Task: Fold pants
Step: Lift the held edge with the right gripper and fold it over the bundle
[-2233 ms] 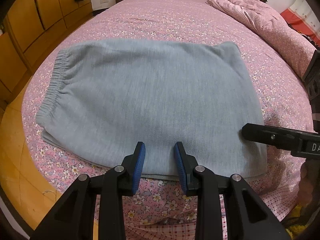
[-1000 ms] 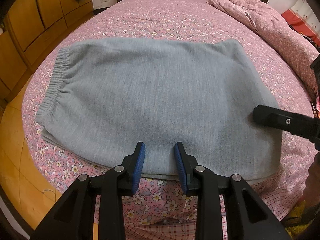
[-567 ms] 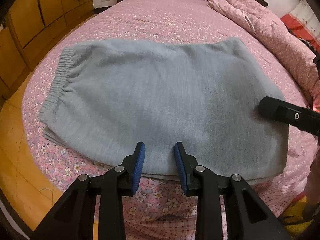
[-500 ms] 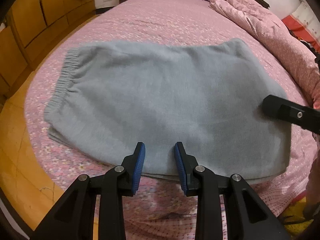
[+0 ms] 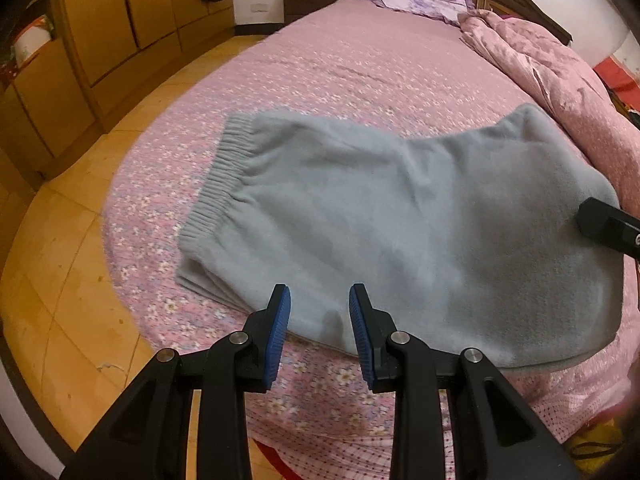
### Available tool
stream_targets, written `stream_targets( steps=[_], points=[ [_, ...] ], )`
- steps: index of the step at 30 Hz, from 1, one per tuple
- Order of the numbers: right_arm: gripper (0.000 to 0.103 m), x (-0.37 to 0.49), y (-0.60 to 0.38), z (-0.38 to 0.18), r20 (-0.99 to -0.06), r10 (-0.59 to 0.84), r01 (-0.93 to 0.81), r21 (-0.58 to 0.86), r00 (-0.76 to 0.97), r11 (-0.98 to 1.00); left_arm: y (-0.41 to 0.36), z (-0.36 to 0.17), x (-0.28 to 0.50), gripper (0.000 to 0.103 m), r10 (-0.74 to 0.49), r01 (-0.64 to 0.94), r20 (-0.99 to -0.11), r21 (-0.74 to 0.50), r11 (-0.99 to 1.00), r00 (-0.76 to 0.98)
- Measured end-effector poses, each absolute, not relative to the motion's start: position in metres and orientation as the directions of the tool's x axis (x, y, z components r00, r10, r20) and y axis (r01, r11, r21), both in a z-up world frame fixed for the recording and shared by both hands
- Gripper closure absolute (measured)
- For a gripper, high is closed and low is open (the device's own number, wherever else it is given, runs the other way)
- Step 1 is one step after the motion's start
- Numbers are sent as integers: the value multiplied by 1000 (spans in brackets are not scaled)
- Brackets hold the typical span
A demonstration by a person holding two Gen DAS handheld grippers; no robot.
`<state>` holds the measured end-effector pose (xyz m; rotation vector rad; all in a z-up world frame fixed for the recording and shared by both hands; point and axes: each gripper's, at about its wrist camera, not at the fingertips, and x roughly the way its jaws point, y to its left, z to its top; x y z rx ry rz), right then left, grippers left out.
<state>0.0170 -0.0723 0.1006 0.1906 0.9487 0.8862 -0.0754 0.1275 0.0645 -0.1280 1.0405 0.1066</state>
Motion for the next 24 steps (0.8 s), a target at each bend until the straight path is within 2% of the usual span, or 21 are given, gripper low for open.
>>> stream_targets(
  steps=[13, 24],
  points=[
    [90, 21, -39, 135, -608, 756, -649, 478, 241, 591, 156, 69, -73, 79, 79, -209, -857, -35, 977, 510],
    [90, 20, -13, 142, -589, 783, -705, 469, 198, 531, 183, 79, -70, 79, 111, -243, -837, -26, 970, 535]
  ],
)
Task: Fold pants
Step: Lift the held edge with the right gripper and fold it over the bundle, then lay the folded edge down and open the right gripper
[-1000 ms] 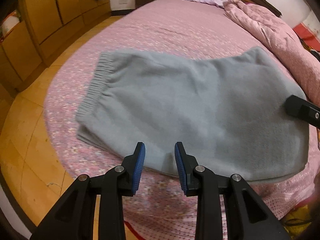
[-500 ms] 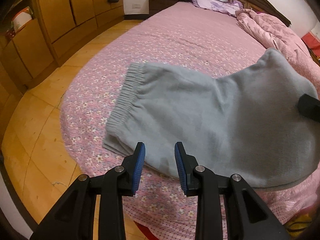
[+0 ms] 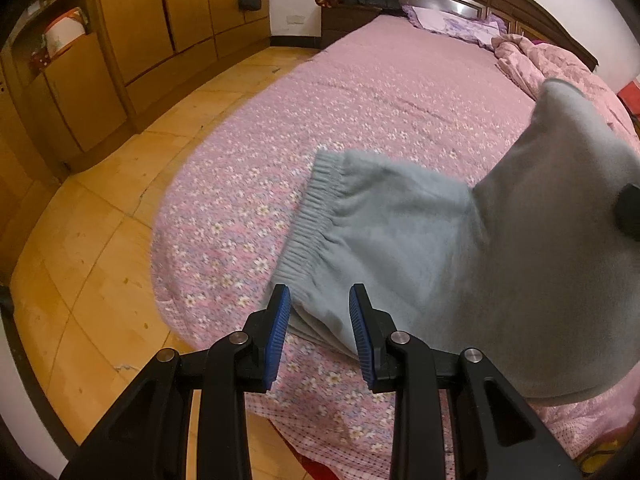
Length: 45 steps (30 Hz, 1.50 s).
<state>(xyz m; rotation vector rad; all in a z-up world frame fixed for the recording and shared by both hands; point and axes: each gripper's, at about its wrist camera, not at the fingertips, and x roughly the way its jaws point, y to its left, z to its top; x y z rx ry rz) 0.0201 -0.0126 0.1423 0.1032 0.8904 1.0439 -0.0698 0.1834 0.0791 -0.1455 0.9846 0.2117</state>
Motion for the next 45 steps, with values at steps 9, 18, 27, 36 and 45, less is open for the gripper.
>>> stream_targets(
  steps=[9, 18, 27, 36, 45],
  points=[
    [90, 42, 31, 132, -588, 796, -684, 523, 142, 508, 203, 77, -62, 79, 118, -245, -835, -21, 969, 537],
    [90, 51, 76, 103, -627, 774, -678, 530, 91, 510, 223, 65, -64, 79, 110, -277, -843, -48, 960, 527],
    [84, 56, 105, 75, -681, 729, -667, 515, 62, 538, 245, 58, -70, 79, 114, -316, -847, -67, 946, 519],
    [52, 57, 97, 85, -651, 755, -637, 549, 81, 542, 255, 71, -77, 79, 127, -338, -834, -75, 938, 537],
    [49, 57, 45, 96, -652, 735, -616, 505, 186, 604, 240, 94, -79, 79, 62, -286, -800, -140, 948, 597]
  ],
)
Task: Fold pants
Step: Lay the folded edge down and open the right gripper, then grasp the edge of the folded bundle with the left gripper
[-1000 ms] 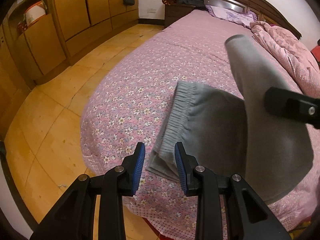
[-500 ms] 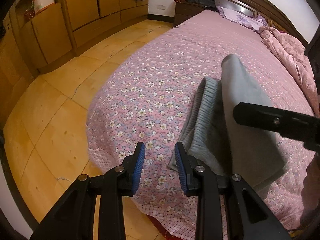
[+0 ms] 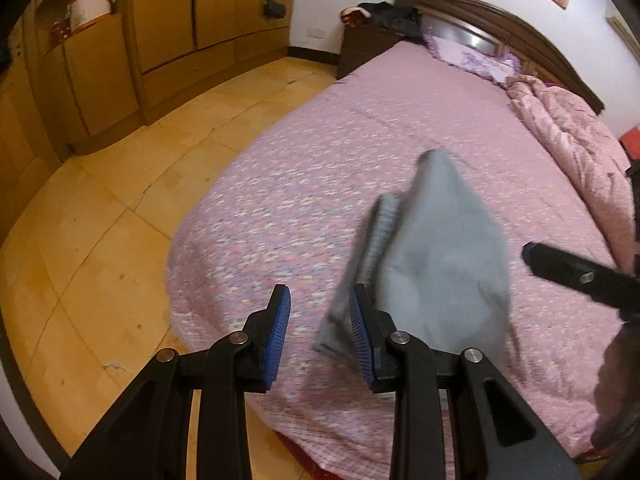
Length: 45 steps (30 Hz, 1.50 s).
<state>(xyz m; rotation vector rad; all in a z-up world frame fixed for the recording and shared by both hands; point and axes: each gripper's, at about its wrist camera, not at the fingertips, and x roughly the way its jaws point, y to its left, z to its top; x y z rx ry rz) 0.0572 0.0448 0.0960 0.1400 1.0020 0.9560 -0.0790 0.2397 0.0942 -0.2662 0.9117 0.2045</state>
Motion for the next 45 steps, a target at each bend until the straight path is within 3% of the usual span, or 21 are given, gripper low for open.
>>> stream_targets(
  steps=[7, 12, 22, 23, 25, 29, 32, 35, 40, 45],
  points=[
    [49, 65, 24, 74, -710, 655, -573, 433, 259, 696, 213, 93, -62, 79, 6, -204, -787, -152, 967, 617],
    [49, 71, 23, 62, -744, 607, -552, 394, 278, 735, 212, 73, -43, 79, 35, -217, -819, -111, 970, 573],
    [49, 80, 20, 44, -755, 606, -500, 436, 249, 748, 223, 54, -28, 79, -102, -166, -820, -233, 958, 564],
    [49, 81, 21, 43, -755, 605, -501, 434, 251, 749, 223, 55, -28, 82, -112, -160, -813, -244, 956, 571],
    [49, 81, 21, 44, -754, 605, -501, 432, 255, 750, 224, 59, -33, 98, -144, -140, -792, -278, 950, 594],
    [49, 81, 20, 48, -733, 624, -496, 450, 271, 743, 238, 73, -42, 99, -145, -172, -741, -334, 927, 656],
    [49, 81, 21, 56, -714, 636, -510, 445, 293, 736, 250, 70, -40, 99, -113, -214, -749, -326, 921, 653],
    [49, 84, 27, 56, -720, 632, -519, 437, 286, 734, 257, 52, -34, 96, -104, -256, -782, -323, 911, 615],
    [47, 93, 44, 35, -772, 579, -515, 396, 262, 761, 265, 36, -33, 76, -72, -296, -801, -301, 906, 594],
    [47, 102, 38, 19, -762, 616, -433, 494, 202, 754, 270, 48, -36, 75, -112, -284, -803, -333, 899, 586]
  ],
)
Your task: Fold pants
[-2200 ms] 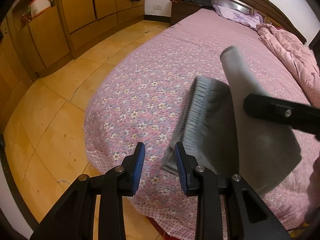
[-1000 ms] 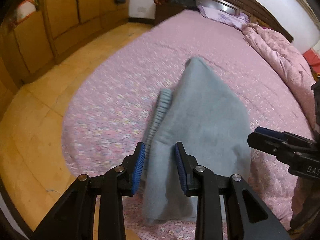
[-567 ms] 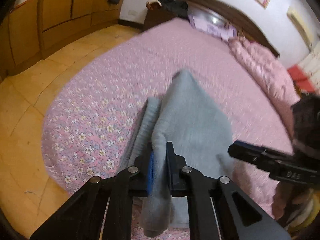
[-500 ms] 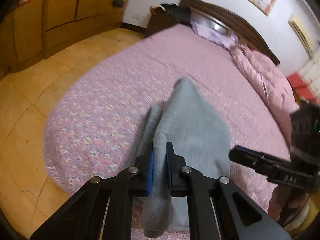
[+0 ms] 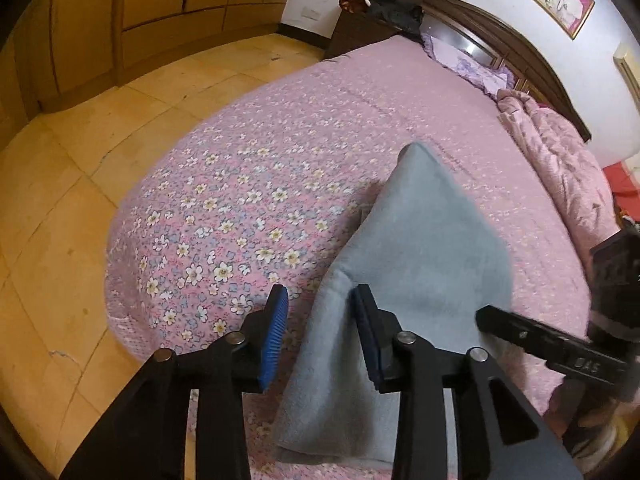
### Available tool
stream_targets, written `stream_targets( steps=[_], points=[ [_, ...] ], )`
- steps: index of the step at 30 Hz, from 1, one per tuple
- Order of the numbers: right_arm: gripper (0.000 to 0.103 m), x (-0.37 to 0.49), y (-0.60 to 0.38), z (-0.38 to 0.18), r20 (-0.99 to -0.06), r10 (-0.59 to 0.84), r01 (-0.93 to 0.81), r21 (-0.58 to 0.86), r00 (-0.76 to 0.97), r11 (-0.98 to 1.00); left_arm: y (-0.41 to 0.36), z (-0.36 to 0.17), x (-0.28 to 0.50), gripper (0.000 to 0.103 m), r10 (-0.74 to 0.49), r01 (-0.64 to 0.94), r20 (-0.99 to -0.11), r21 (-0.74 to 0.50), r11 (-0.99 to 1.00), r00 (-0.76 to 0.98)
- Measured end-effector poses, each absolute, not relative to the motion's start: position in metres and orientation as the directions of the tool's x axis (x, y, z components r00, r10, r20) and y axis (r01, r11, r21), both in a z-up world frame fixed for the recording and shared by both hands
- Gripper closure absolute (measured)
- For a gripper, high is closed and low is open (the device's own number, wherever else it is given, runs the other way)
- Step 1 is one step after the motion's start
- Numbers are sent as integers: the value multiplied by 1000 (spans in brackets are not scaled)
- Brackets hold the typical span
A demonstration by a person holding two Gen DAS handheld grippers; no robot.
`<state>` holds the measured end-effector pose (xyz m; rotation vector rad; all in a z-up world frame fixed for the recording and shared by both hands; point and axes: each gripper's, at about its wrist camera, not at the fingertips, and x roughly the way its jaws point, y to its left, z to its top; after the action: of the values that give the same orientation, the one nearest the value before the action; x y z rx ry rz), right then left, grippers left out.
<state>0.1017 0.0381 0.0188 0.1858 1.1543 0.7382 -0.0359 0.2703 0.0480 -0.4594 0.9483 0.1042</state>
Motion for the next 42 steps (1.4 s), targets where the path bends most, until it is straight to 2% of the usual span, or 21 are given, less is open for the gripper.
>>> stream_targets(
  steps=[8, 12, 15, 26, 30, 32, 33, 36, 42],
  points=[
    [47, 88, 17, 27, -731, 663, -370, 579, 159, 727, 271, 65, -28, 75, -206, -192, -791, -376, 907, 576],
    [47, 79, 18, 16, -718, 689, -342, 625, 102, 702, 270, 57, -18, 75, -169, -197, -834, -312, 929, 525],
    [47, 79, 28, 6, -726, 684, -347, 623, 79, 701, 268, 51, -12, 74, -182, -179, -845, -308, 934, 503],
    [43, 93, 56, -6, -685, 721, -375, 645, 104, 666, 275, 25, 5, 72, -399, -105, -786, -500, 860, 472],
    [41, 95, 61, -6, -674, 729, -386, 646, 116, 659, 276, 20, 9, 71, -435, -89, -761, -536, 840, 481],
    [47, 95, 68, -2, -672, 731, -393, 644, 120, 657, 276, 21, 7, 77, -441, -89, -749, -549, 831, 494],
    [58, 95, 68, -1, -674, 728, -399, 639, 123, 658, 276, 22, 8, 78, -440, -89, -747, -549, 831, 499],
    [70, 98, 68, 7, -654, 749, -402, 660, 108, 634, 274, 28, 1, 81, -423, -93, -742, -541, 836, 520],
    [74, 99, 53, 30, -604, 791, -422, 695, 98, 582, 257, 42, -10, 83, -433, -81, -718, -559, 825, 545]
  ],
)
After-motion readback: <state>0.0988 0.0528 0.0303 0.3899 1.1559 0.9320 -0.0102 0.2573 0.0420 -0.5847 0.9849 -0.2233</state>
